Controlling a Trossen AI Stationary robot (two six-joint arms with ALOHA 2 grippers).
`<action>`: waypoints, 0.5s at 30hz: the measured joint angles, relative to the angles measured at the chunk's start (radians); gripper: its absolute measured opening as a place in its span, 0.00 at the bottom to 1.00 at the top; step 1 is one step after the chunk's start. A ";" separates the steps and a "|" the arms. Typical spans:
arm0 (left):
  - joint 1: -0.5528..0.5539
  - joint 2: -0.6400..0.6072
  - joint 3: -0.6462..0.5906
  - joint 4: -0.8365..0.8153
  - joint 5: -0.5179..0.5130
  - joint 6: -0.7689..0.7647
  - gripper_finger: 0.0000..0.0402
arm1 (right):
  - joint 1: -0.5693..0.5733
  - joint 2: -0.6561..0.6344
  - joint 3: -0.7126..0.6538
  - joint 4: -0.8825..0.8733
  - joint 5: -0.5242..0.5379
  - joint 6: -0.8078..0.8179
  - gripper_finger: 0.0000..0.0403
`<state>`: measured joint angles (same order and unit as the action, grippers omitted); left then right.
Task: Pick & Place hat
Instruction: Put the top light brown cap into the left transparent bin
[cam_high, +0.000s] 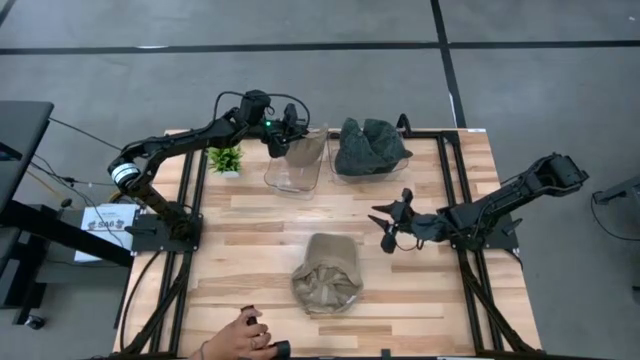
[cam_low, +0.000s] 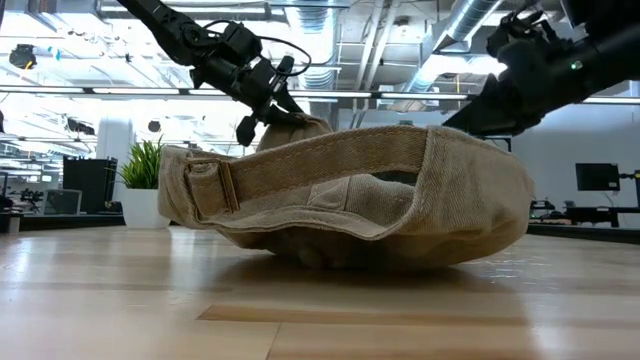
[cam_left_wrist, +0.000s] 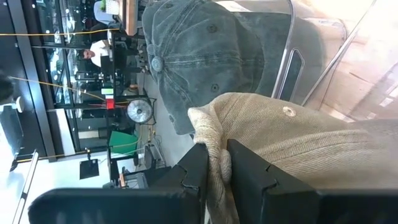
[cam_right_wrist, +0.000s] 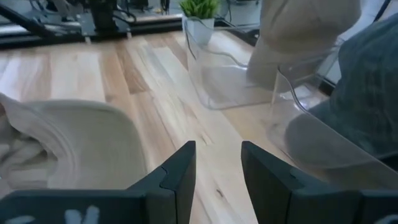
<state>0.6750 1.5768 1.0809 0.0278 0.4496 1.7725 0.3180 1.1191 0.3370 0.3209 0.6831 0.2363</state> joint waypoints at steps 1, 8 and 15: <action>0.000 0.000 0.000 0.001 0.000 0.000 0.13 | 0.000 0.000 0.000 -0.010 0.000 0.000 0.29; 0.000 0.000 0.000 0.012 0.000 0.000 0.13 | -0.001 0.000 0.000 -0.030 -0.003 0.000 0.29; 0.000 0.000 0.000 0.018 0.000 -0.049 0.13 | -0.001 0.000 0.000 -0.030 -0.003 0.000 0.29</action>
<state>0.6750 1.5772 1.0812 0.0457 0.4499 1.7239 0.3172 1.1191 0.3370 0.2913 0.6796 0.2367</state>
